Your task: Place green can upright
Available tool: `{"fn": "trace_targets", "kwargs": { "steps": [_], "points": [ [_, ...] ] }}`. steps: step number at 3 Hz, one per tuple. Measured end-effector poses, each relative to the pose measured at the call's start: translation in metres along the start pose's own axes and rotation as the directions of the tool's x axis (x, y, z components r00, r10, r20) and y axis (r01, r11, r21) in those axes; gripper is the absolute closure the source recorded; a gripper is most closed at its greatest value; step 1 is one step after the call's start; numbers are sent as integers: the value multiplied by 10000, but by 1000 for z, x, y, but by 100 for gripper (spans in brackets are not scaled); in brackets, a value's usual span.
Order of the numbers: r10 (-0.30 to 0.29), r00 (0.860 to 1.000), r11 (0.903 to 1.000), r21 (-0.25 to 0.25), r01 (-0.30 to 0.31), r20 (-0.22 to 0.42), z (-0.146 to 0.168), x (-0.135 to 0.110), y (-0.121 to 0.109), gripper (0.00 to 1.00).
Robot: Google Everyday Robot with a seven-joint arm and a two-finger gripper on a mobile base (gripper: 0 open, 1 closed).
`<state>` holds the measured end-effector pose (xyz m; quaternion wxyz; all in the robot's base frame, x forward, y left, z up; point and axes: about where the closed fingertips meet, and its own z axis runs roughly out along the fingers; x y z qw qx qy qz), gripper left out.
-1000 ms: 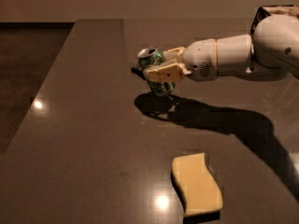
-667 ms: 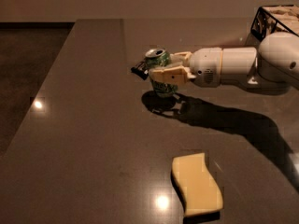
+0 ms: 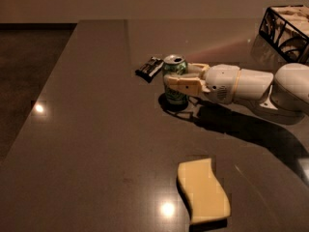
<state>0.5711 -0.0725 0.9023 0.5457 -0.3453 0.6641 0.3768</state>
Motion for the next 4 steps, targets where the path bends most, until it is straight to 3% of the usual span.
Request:
{"fn": "trace_targets", "kwargs": {
  "steps": [1, 2, 4],
  "points": [
    [-199, 9980, 9993, 341, 179, 606, -7, 4, -3, 27],
    [-303, 9978, 9992, 287, 287, 588, -4, 2, 0, 4],
    [-311, 9978, 9992, 267, 296, 589, -3, 2, 1, 0]
  ]
}}
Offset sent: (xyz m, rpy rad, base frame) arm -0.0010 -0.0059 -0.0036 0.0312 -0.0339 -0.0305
